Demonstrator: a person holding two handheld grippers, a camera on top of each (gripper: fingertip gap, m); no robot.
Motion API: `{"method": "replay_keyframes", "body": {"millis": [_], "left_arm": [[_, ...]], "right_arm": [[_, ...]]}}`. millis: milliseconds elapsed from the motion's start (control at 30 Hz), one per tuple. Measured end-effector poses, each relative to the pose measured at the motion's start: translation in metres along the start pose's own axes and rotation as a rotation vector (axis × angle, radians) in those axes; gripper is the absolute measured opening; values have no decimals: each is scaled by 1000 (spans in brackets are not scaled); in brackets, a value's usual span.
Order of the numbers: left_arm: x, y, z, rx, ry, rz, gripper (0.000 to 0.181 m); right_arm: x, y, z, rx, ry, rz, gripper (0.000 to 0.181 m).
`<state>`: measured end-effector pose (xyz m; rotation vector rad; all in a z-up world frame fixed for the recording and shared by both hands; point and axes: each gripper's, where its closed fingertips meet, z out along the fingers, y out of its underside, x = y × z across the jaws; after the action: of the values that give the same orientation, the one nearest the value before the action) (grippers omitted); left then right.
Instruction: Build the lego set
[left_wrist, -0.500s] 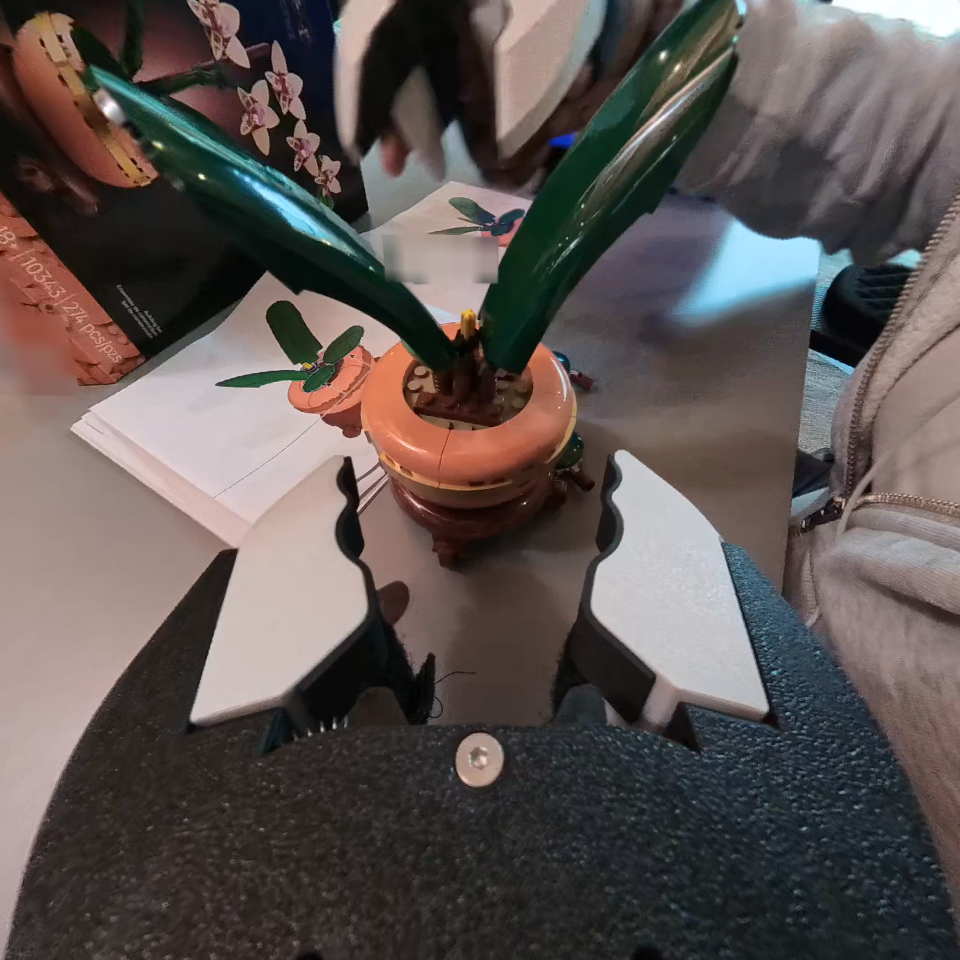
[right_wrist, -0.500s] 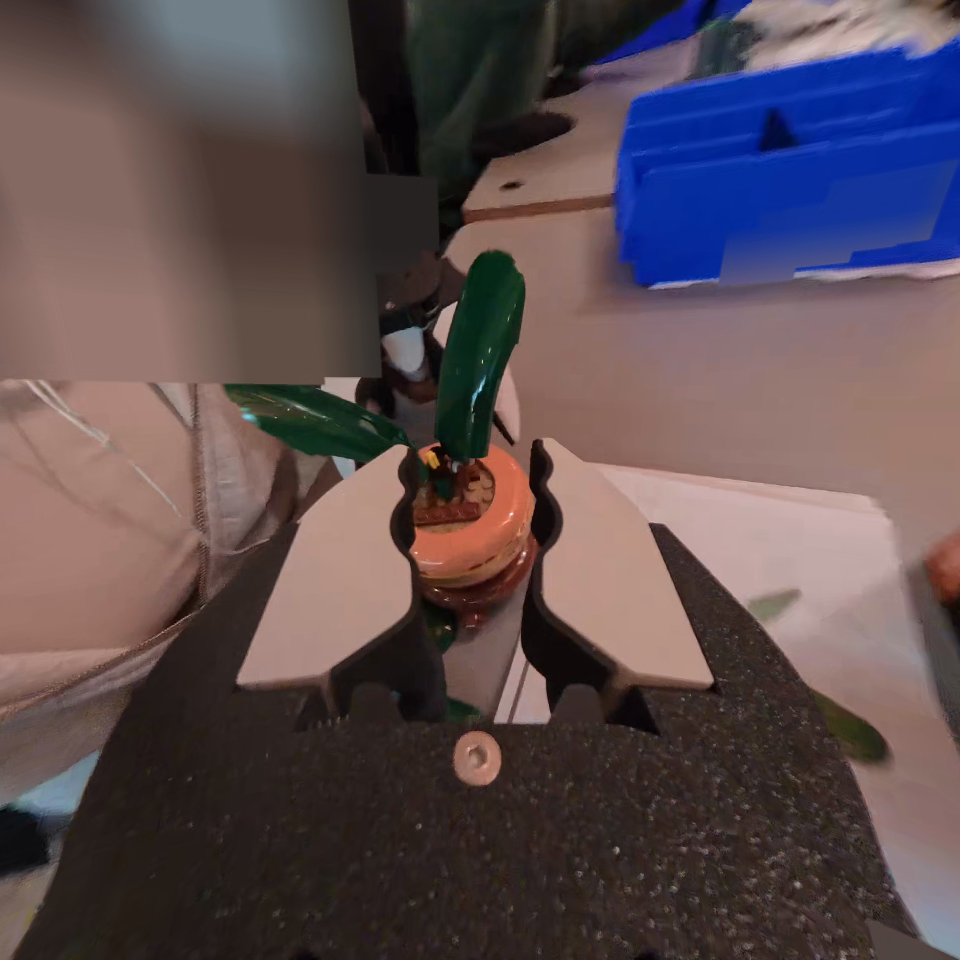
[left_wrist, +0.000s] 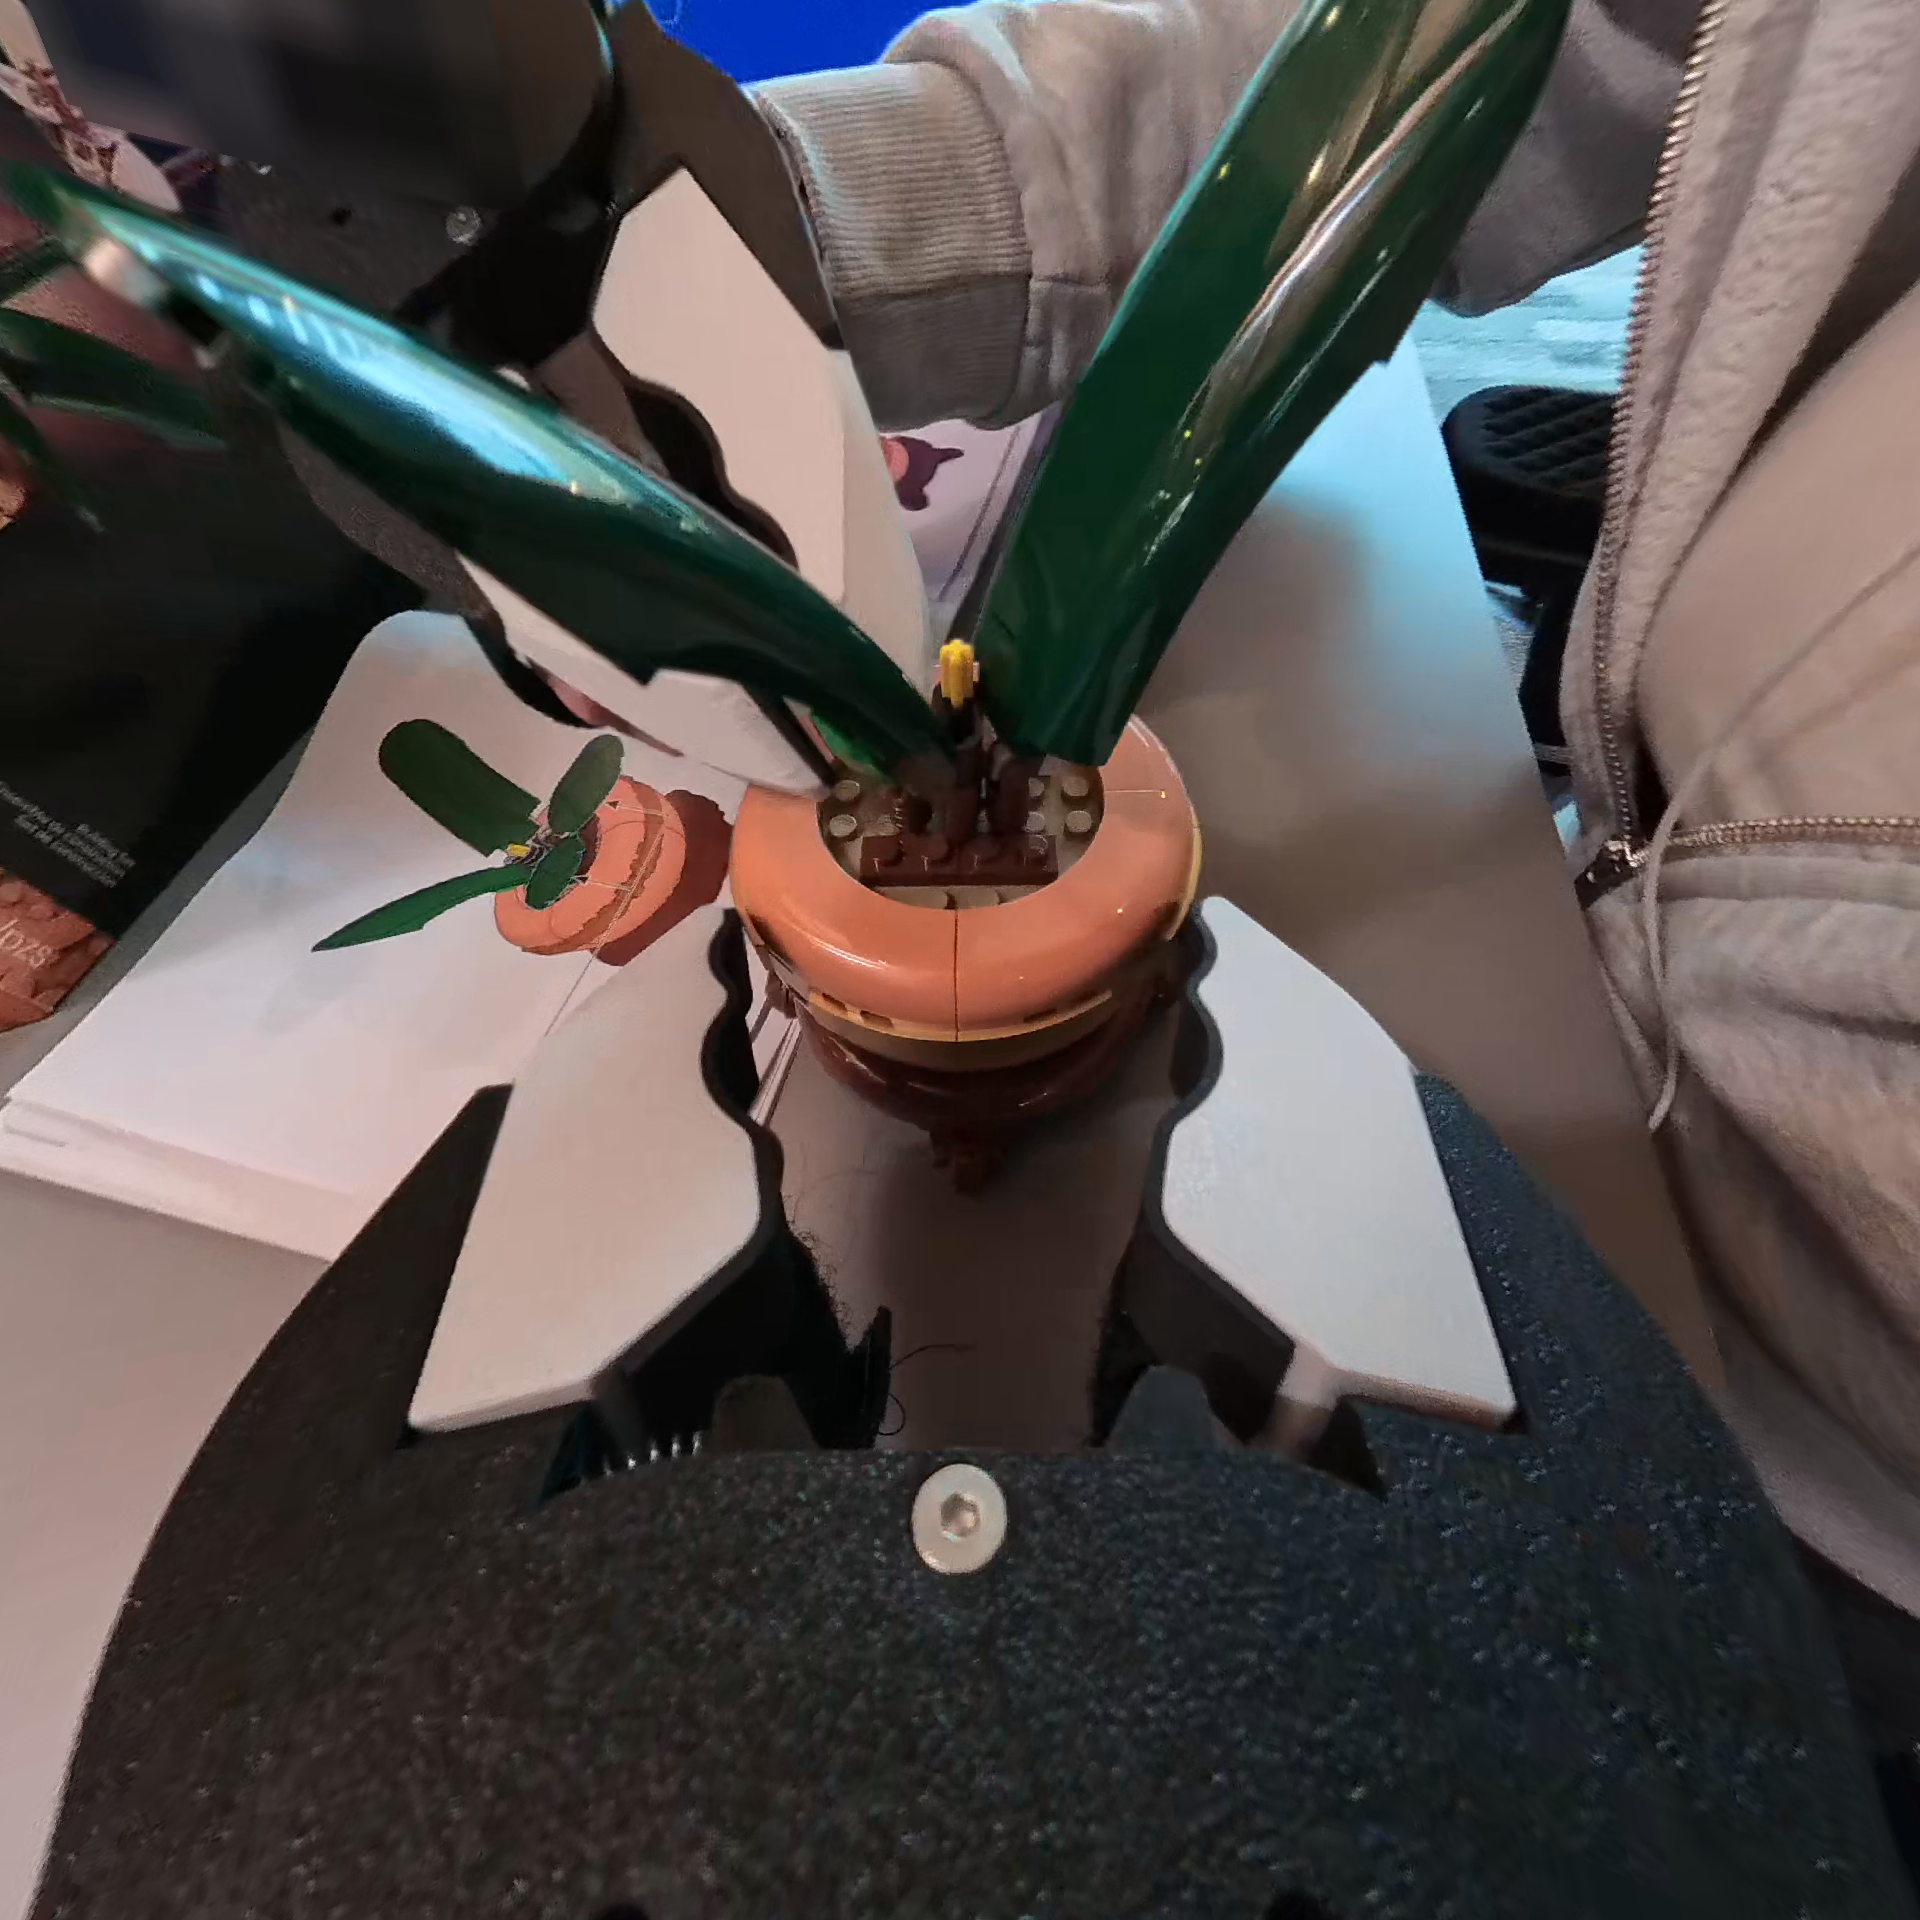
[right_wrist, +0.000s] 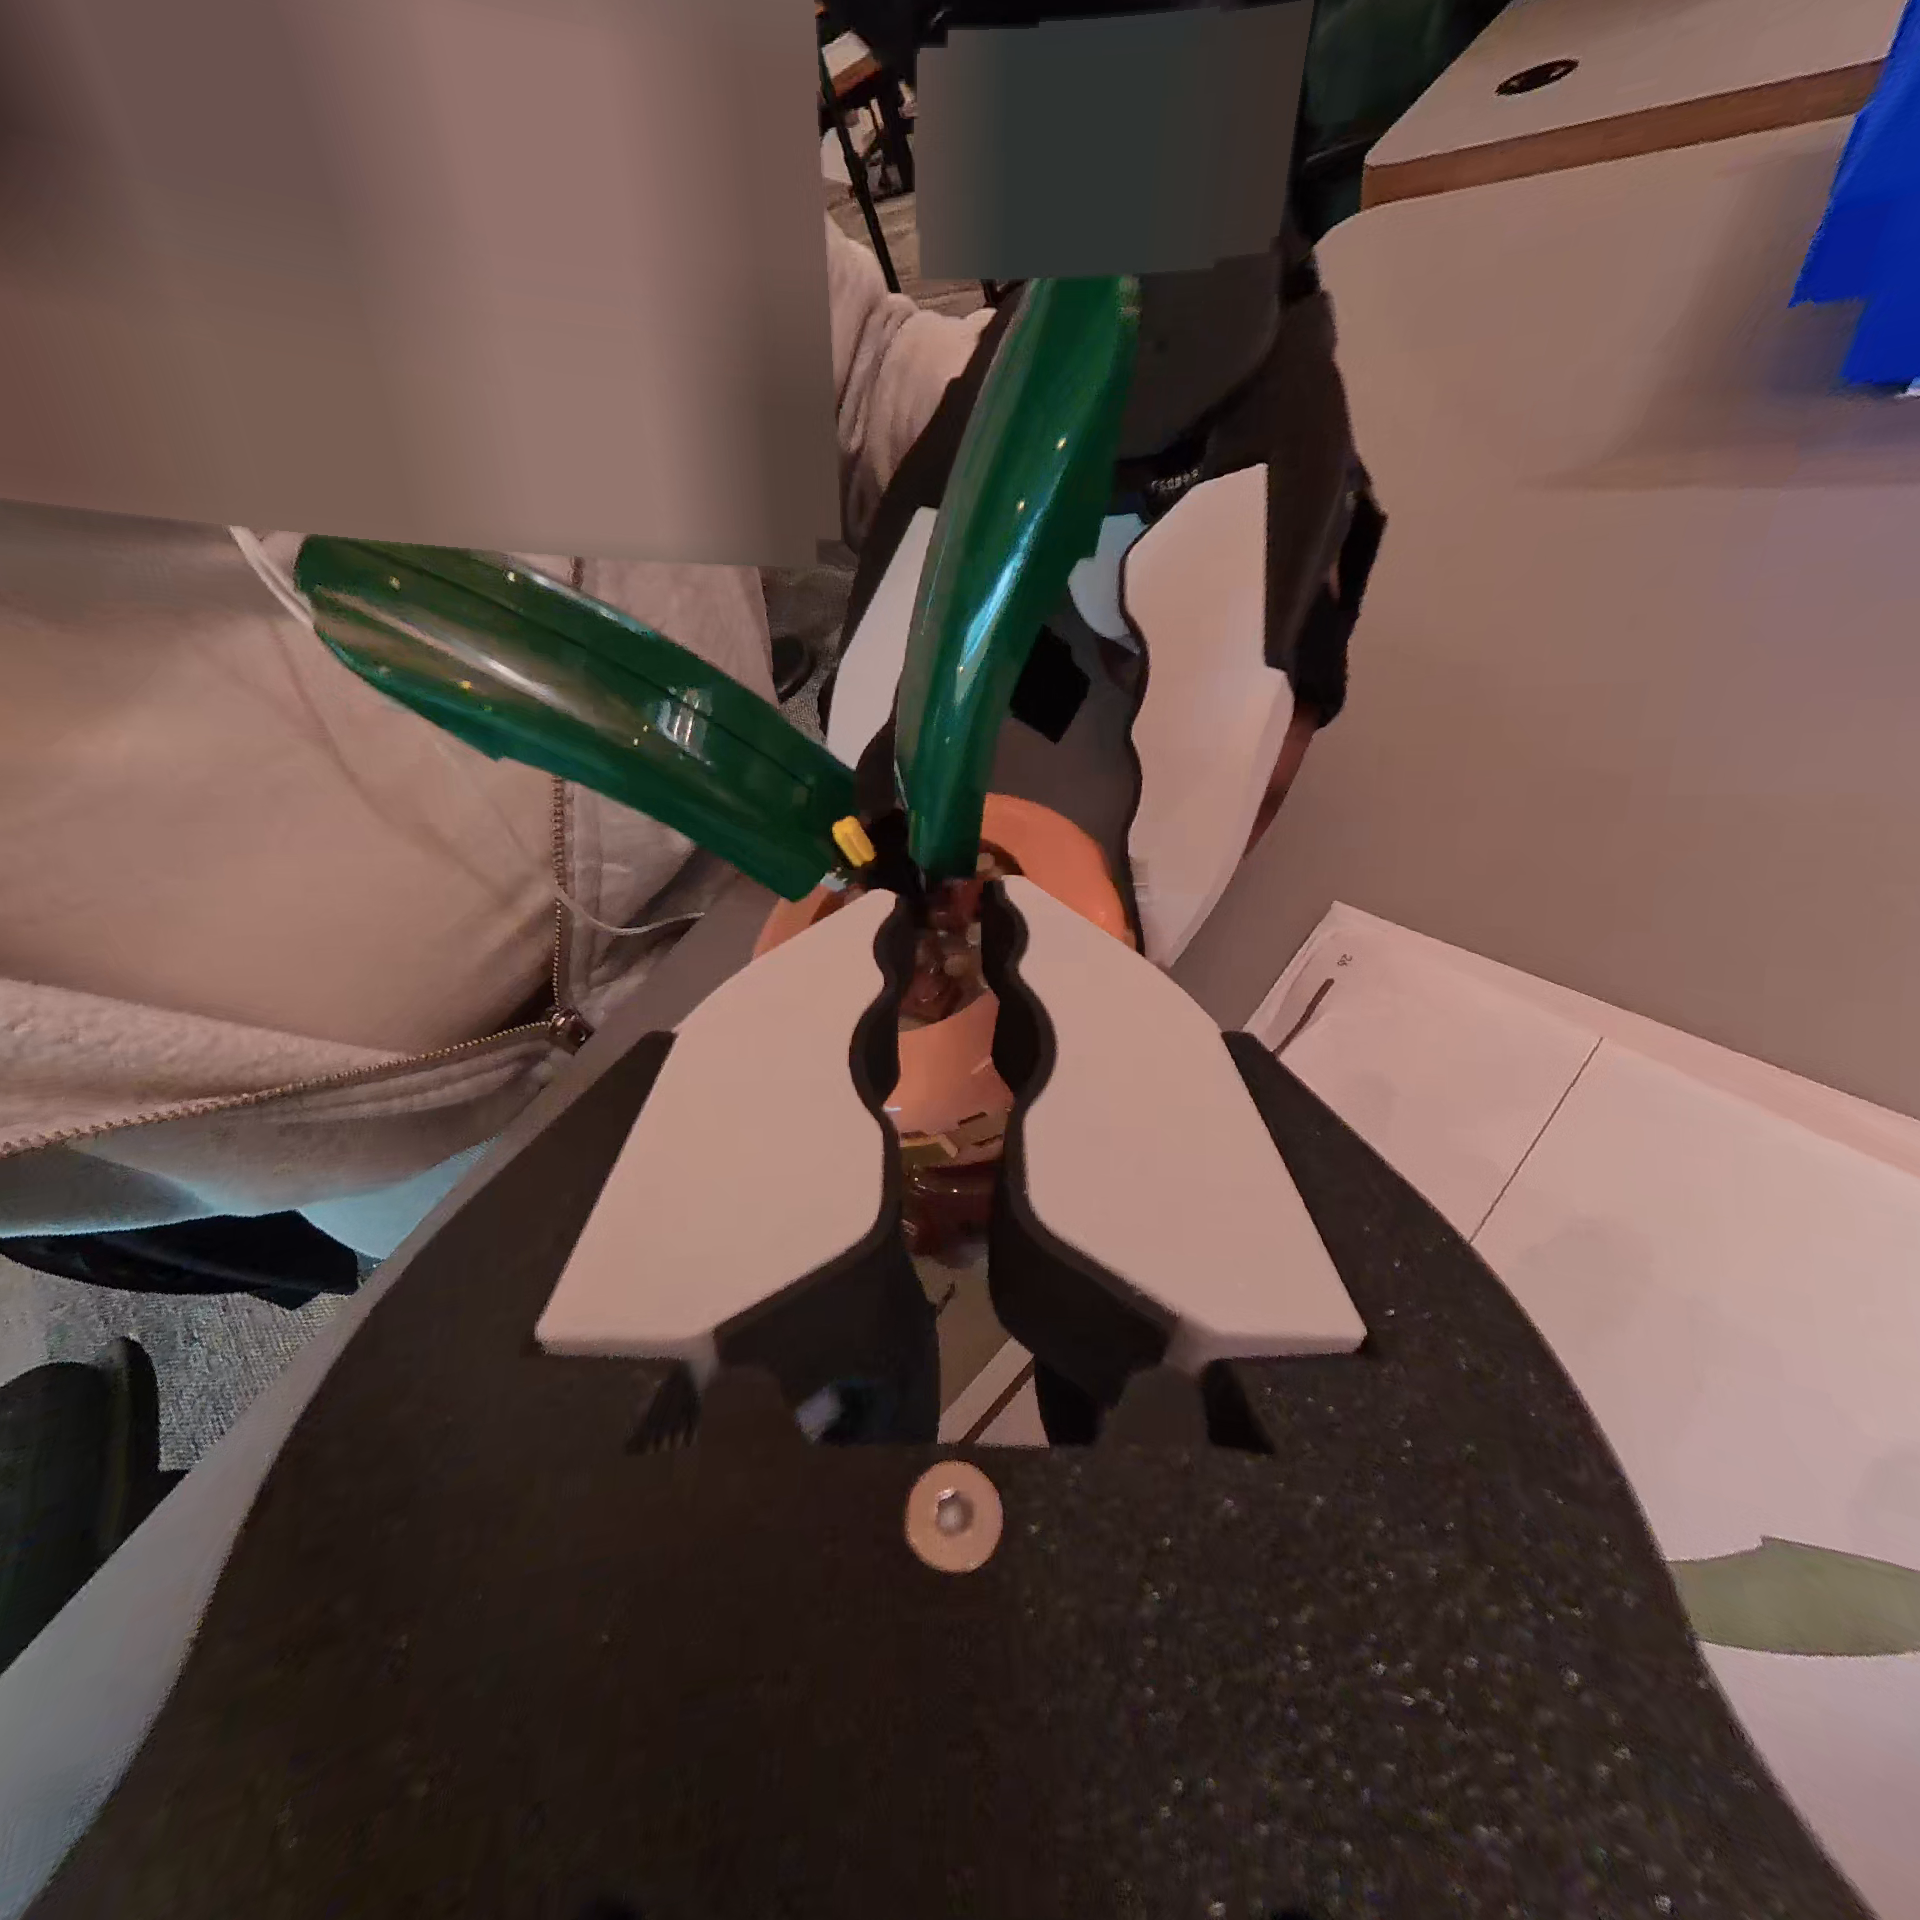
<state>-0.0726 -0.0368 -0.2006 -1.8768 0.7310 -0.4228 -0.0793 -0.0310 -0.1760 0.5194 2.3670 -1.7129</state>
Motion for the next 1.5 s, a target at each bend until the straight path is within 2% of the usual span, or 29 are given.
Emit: {"method": "replay_keyframes", "body": {"millis": [300, 633, 767, 967, 1100, 1500], "left_arm": [[3, 1, -1, 20, 126, 48, 78], [5, 1, -2, 15, 261, 93, 78], [1, 2, -4, 17, 230, 89, 78], [-1, 2, -3, 28, 212, 77, 78], [-1, 1, -2, 24, 209, 77, 78], [2, 2, -2, 12, 374, 131, 78]], "right_arm": [[-2, 0, 6, 30, 34, -127, 4], [-4, 1, 8, -4, -43, -228, 3], [-1, 1, 5, 5, 21, -202, 9], [3, -1, 5, 71, 162, -234, 7], [2, -1, 5, 82, 198, -242, 6], [-2, 1, 7, 14, -10, -332, 3]]}}
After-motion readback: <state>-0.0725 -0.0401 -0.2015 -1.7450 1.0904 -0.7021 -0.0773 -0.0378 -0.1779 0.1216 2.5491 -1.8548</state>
